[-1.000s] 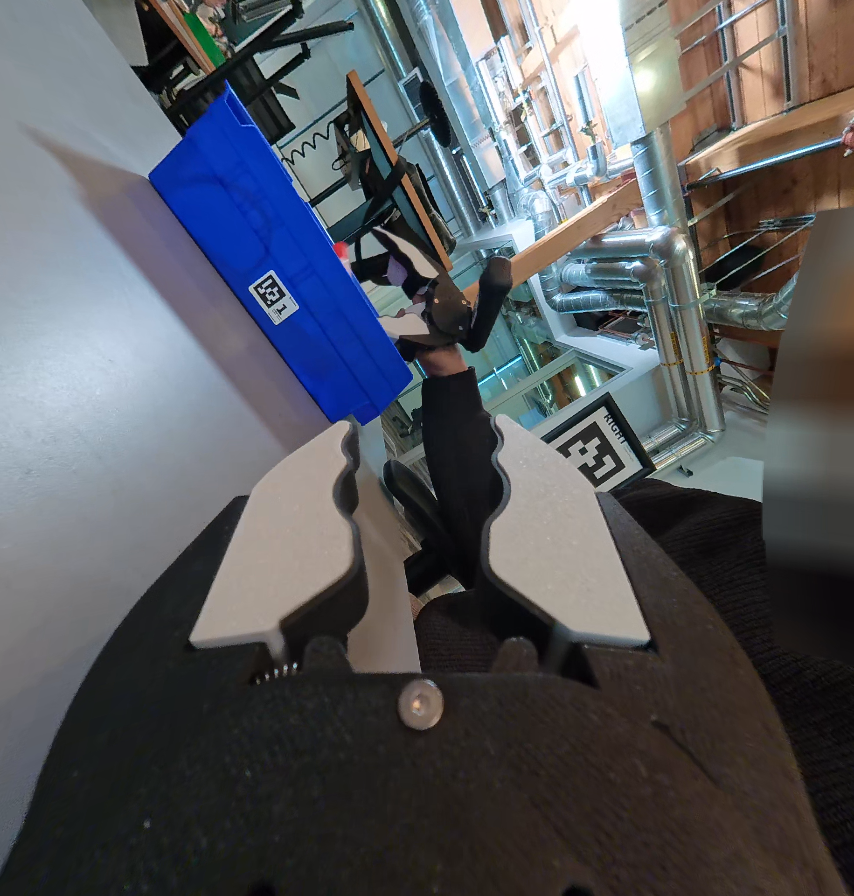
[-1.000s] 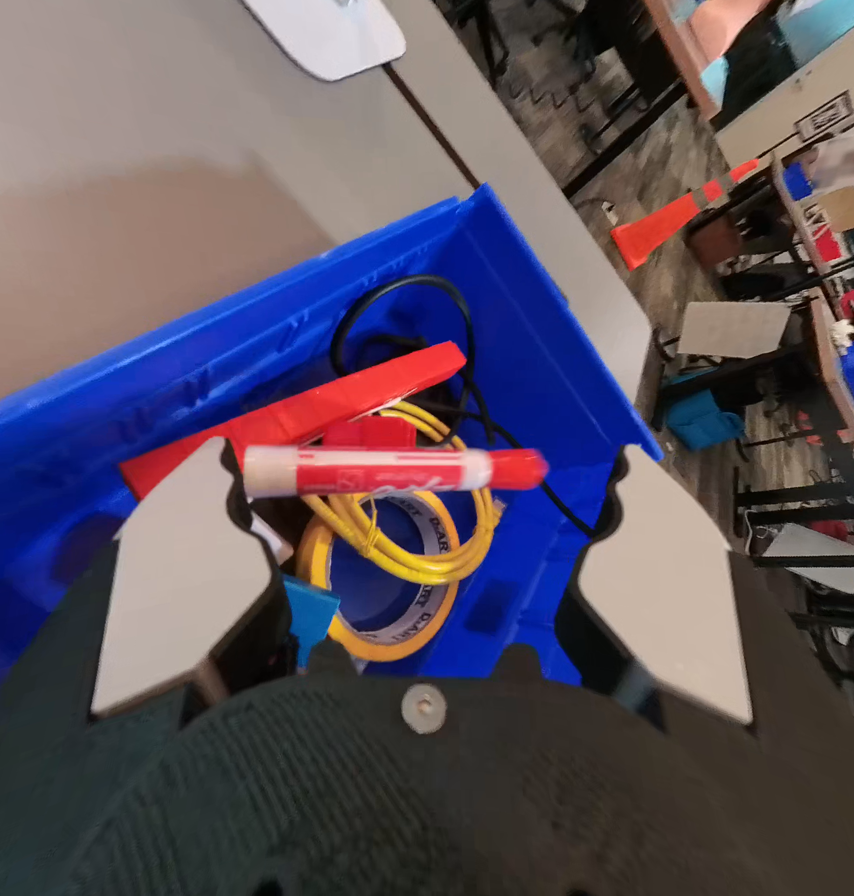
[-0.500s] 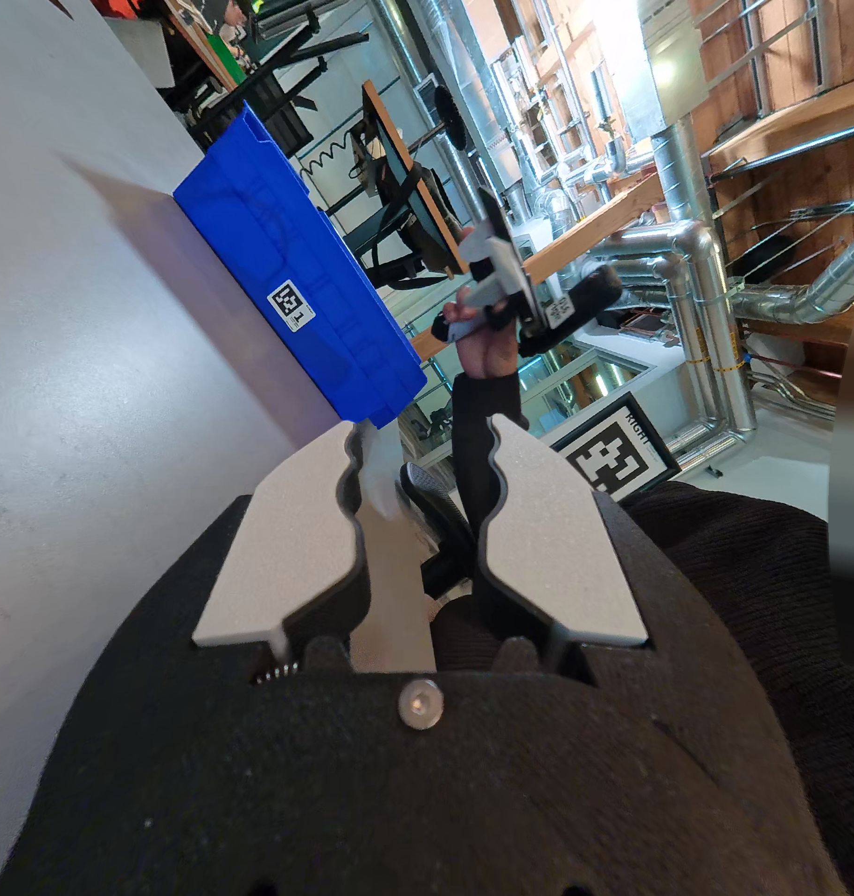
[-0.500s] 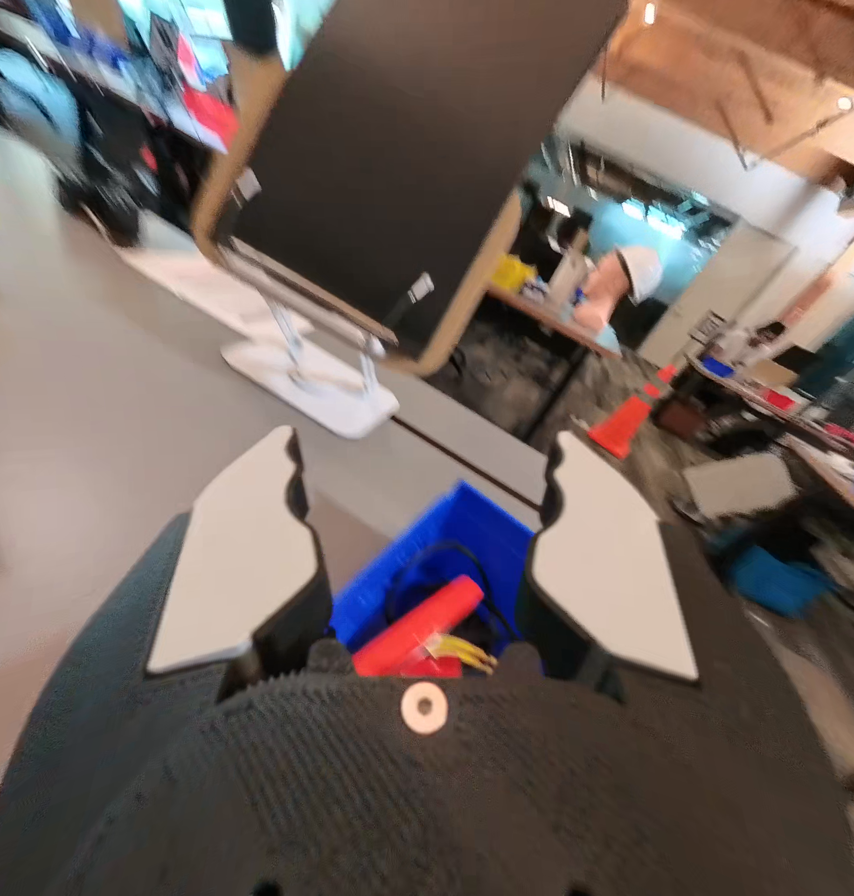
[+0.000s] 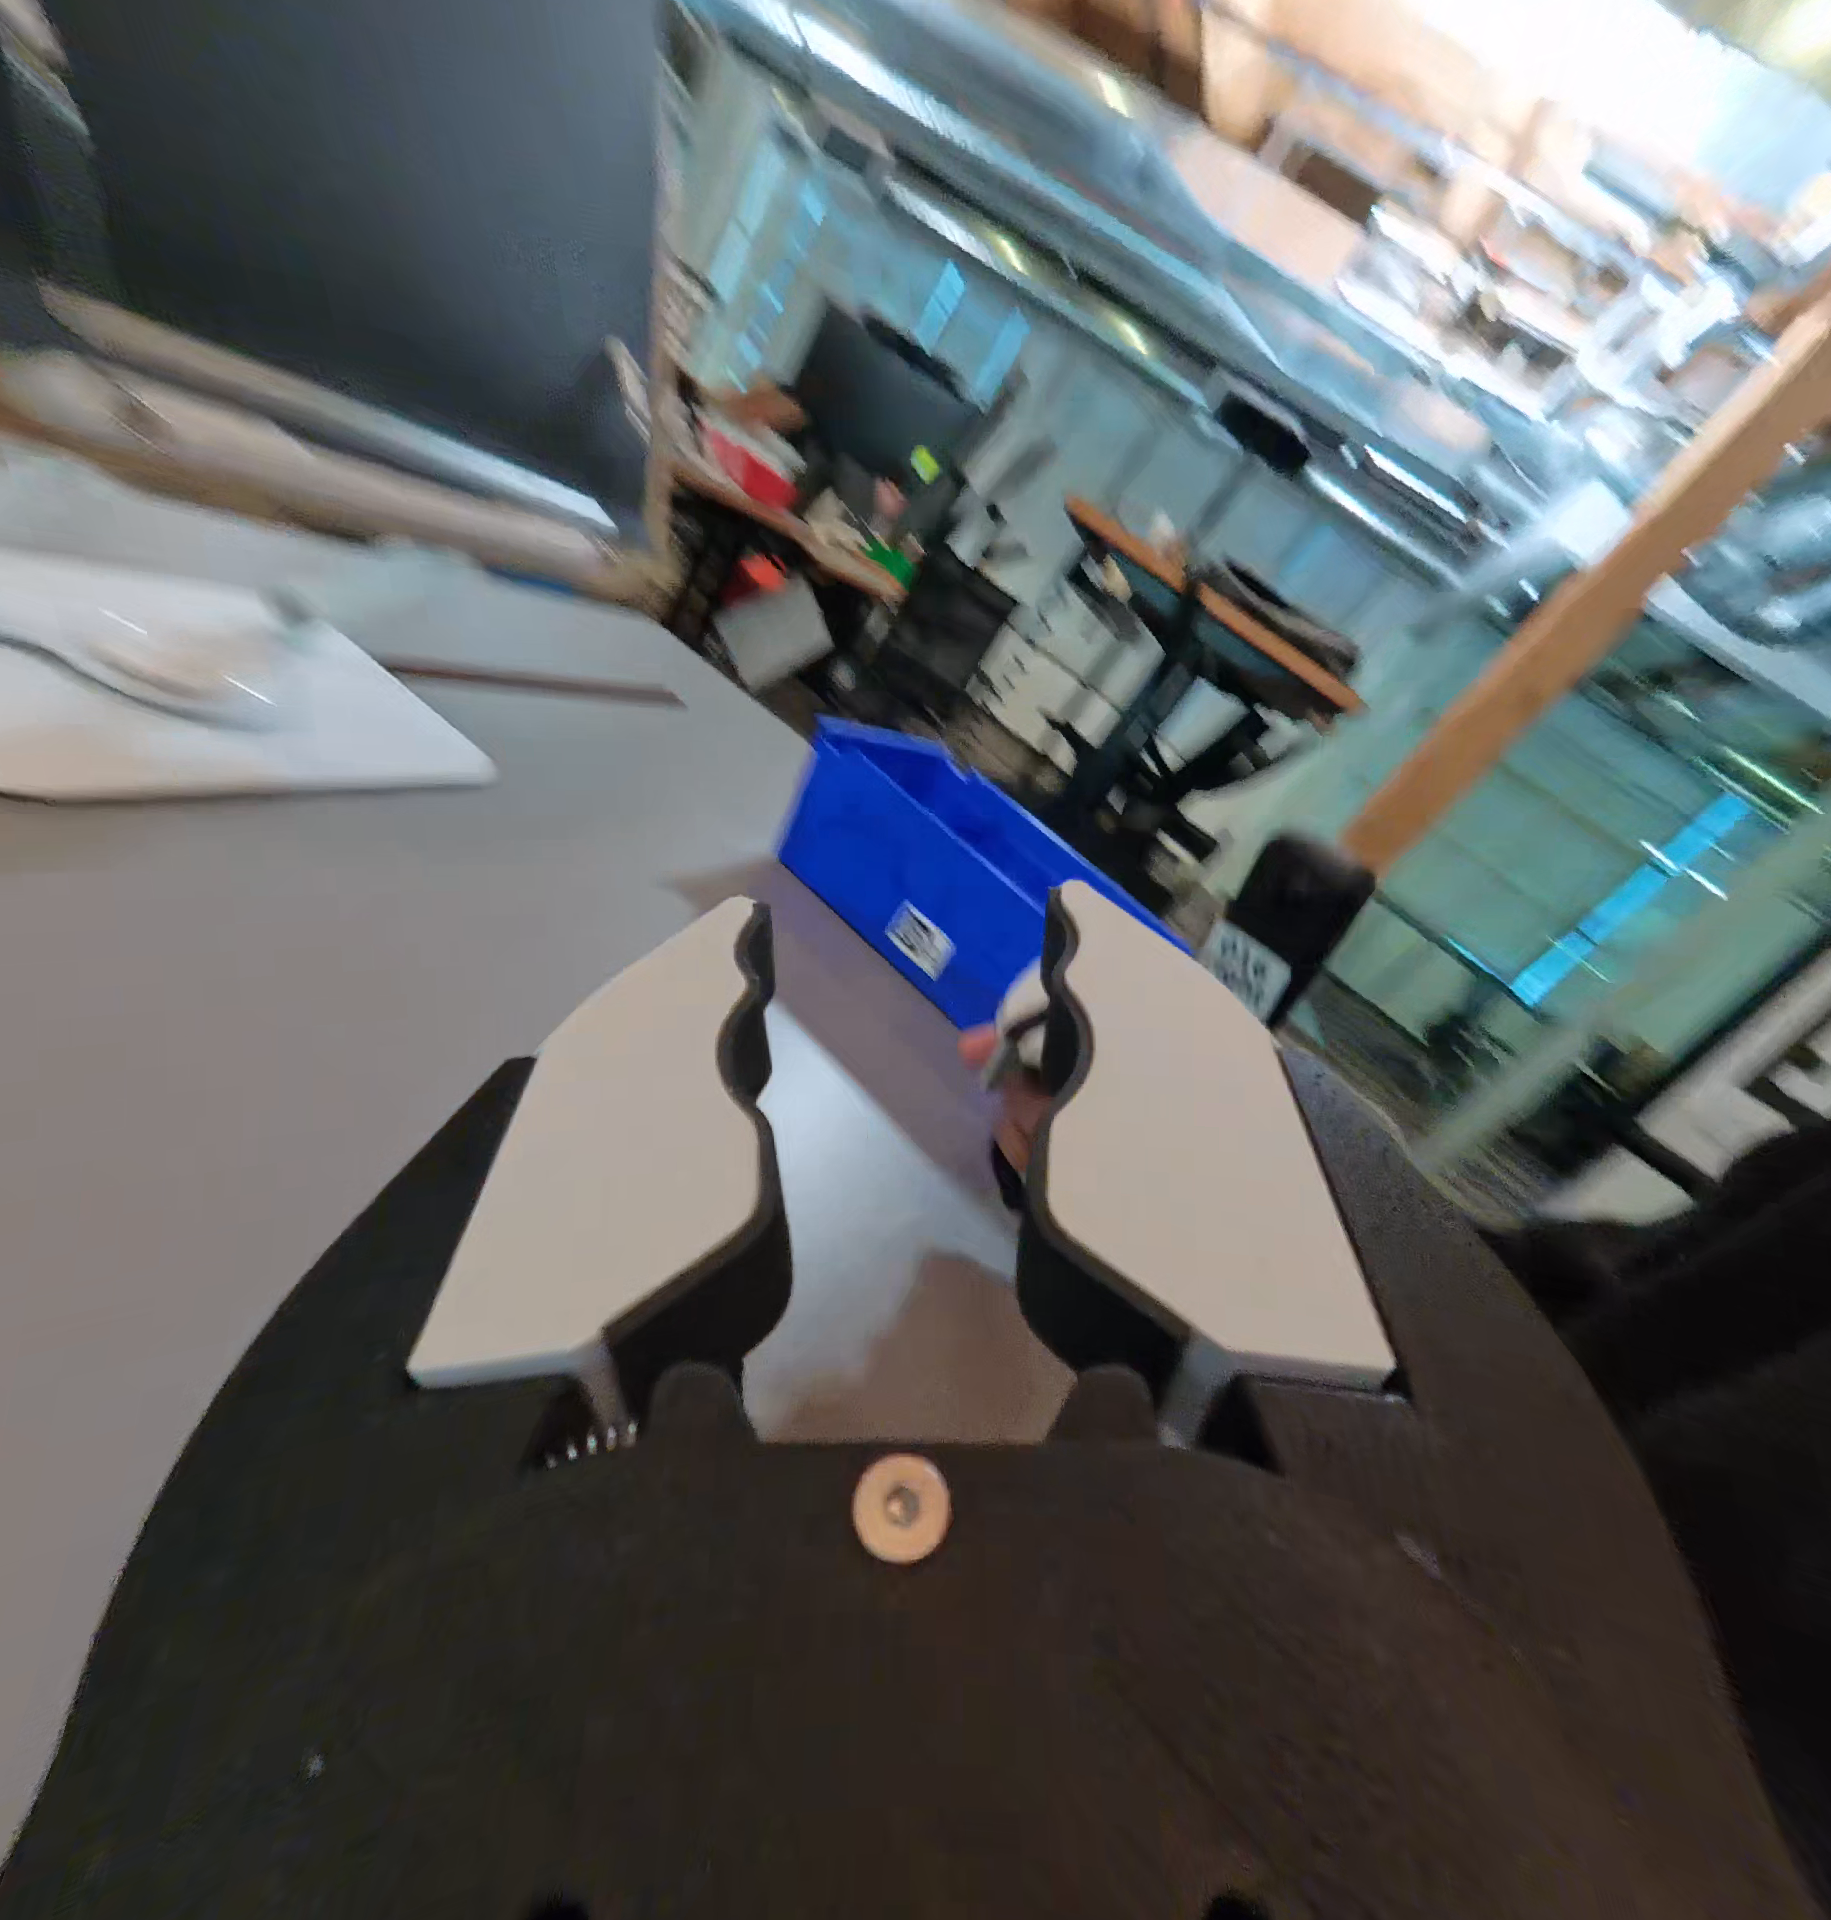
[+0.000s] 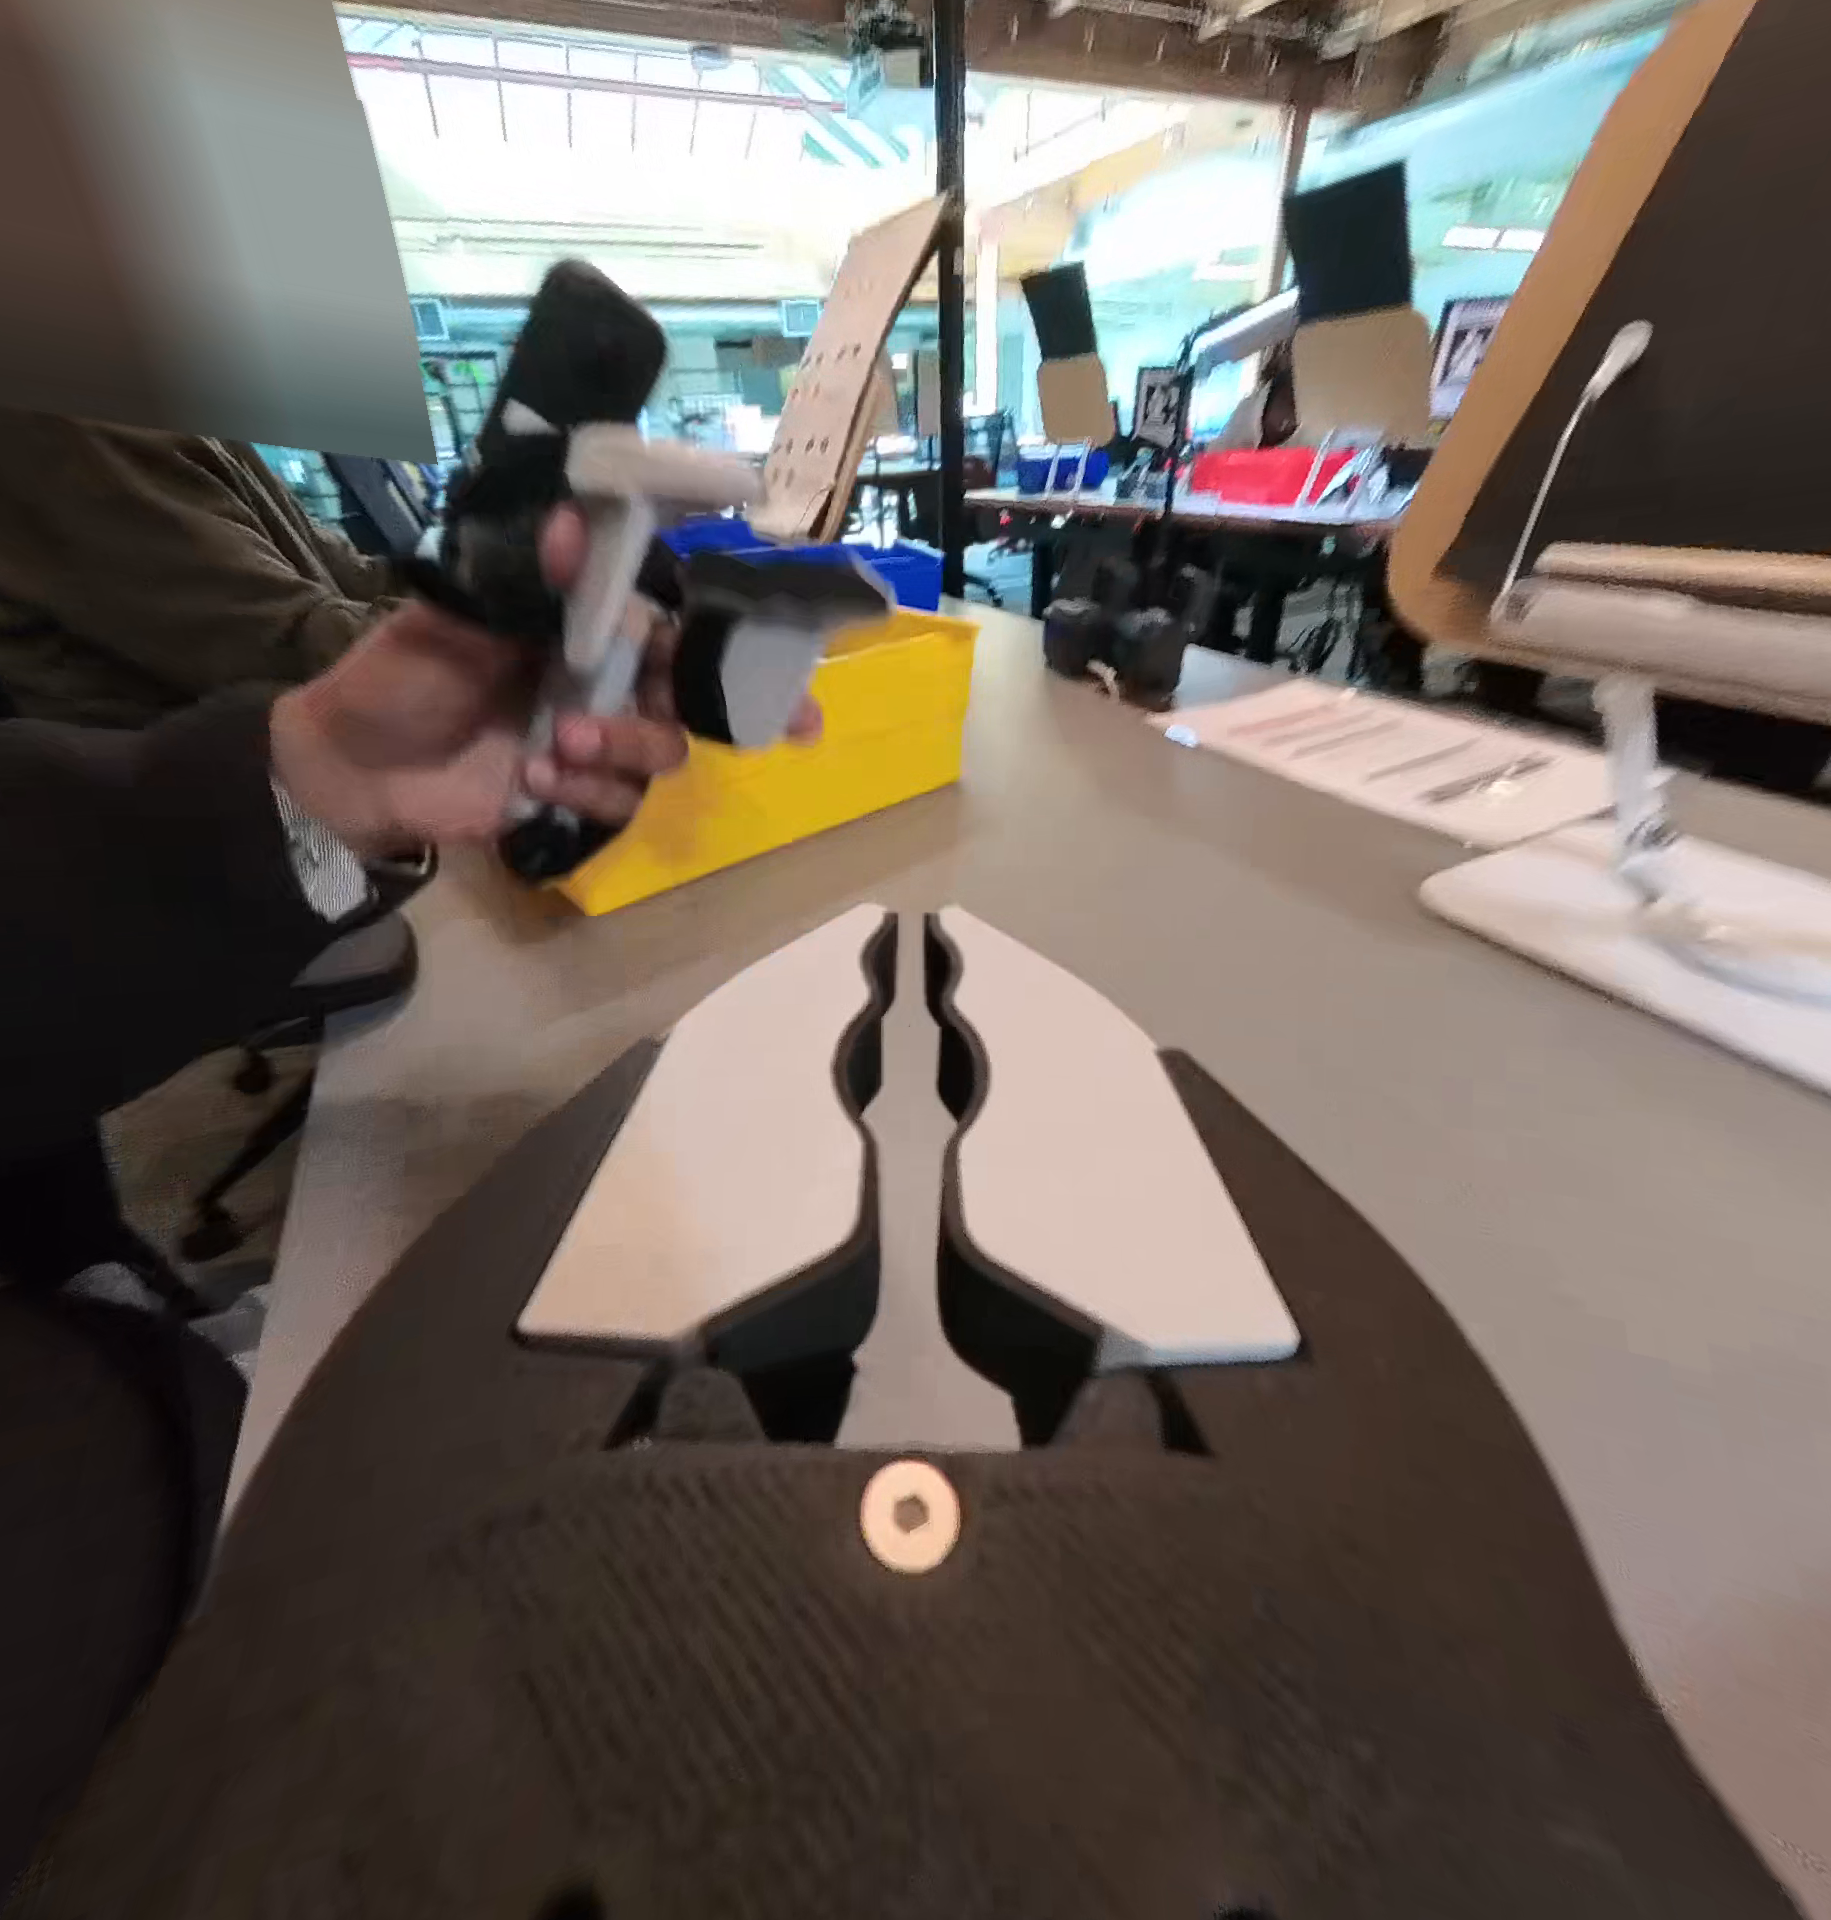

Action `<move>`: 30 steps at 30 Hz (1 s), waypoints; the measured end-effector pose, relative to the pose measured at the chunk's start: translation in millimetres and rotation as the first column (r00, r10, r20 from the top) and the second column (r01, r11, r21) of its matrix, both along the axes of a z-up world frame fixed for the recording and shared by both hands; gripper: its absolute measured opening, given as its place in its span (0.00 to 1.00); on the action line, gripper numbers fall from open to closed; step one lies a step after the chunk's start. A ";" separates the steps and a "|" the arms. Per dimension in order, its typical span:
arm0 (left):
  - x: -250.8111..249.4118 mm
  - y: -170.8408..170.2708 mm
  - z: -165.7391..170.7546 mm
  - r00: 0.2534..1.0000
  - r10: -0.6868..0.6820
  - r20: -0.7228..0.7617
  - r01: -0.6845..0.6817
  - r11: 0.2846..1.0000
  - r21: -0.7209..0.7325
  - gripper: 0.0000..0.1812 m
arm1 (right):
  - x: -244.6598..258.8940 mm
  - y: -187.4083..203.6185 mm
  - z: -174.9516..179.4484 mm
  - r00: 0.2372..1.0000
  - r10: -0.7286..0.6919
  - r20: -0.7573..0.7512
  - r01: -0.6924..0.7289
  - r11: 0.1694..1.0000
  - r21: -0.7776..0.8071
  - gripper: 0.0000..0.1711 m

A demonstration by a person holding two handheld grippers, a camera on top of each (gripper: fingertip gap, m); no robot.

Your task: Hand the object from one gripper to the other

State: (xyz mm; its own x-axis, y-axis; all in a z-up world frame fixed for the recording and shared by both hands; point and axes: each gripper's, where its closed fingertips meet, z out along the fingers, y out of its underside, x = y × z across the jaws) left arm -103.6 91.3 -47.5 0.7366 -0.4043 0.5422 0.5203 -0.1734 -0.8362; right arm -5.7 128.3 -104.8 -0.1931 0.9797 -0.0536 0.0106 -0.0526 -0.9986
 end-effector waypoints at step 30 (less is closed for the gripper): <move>-235.9 -246.2 -102.1 0.635 0.515 -0.576 -0.763 0.305 -0.570 0.23 | -34.6 -21.9 -21.7 0.975 0.188 0.121 -0.170 0.975 -0.142 0.11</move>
State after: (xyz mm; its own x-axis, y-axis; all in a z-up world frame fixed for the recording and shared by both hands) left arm -339.5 -154.9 -149.6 0.7127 0.6904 0.1242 0.5614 -0.4552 -0.6911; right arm -40.3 106.4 -126.5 -0.3472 0.9128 -0.2149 0.1637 -0.1667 -0.9723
